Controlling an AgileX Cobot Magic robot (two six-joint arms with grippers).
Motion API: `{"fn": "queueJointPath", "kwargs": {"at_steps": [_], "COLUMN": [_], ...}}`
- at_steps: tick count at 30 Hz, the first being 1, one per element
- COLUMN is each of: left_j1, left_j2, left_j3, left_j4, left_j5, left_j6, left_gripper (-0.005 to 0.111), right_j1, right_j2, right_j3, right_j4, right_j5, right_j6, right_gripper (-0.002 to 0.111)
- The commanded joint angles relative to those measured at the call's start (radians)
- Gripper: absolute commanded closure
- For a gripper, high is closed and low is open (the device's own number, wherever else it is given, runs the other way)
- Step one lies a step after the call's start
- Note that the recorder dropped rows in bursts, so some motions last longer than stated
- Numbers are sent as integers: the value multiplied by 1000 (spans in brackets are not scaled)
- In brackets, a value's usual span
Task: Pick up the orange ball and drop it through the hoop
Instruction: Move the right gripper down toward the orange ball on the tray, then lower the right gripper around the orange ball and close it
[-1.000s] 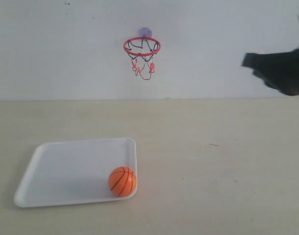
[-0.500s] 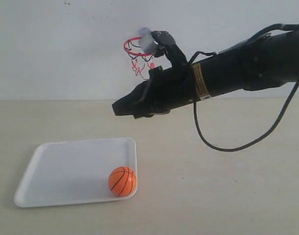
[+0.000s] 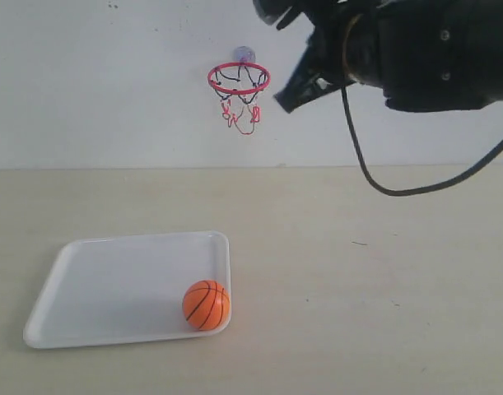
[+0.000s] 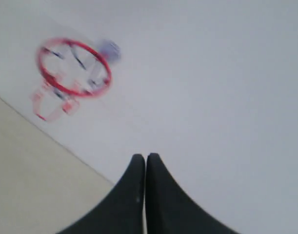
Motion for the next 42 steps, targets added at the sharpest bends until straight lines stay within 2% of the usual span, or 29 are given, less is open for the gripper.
{"fn": "queueJointPath", "kwargs": {"at_steps": [1,7,8,11,14,17,23,25,27,31,32,37,40,42], "left_j1": [2,2,2,2,2,2,2,2,2,2,2,2,2,2], "left_j2": [-4,-4,-4,-4,-4,-4,-4,-4,-4,-4,-4,-4,-4,-4], "left_j3": [4,4,4,4,4,4,4,4,4,4,4,4,4,4], "left_j4": [-11,-11,-11,-11,-11,-11,-11,-11,-11,-11,-11,-11,-11,-11], "left_j5": [-2,-2,-2,-2,-2,-2,-2,-2,-2,-2,-2,-2,-2,-2], "left_j6": [3,3,3,3,3,3,3,3,3,3,3,3,3,3], "left_gripper": [103,103,103,103,103,103,103,103,103,103,103,103,103,103], "right_j1": [0,-25,-25,-33,-44,-54,-48,-41,-30,9,20,76,87,88], "right_j2": [63,135,135,137,151,191,315,347,369,397,405,413,420,422], "right_j3": [-46,-83,-95,-144,-211,-279,-345,-345,-345,-347,-347,-347,-347,-347], "right_j4": [544,1322,1465,1688,1876,1980,2021,2012,2010,2008,2001,1899,1811,1765], "right_j5": [375,196,146,121,230,352,464,480,484,458,440,367,347,342], "right_j6": [-456,-1283,-1350,-1429,-1570,-1595,-1500,-1486,-1486,-1469,-1469,-1429,-1358,-1303], "right_gripper": [109,109,109,109,109,109,108,104,92,48,42,50,48,43]}}
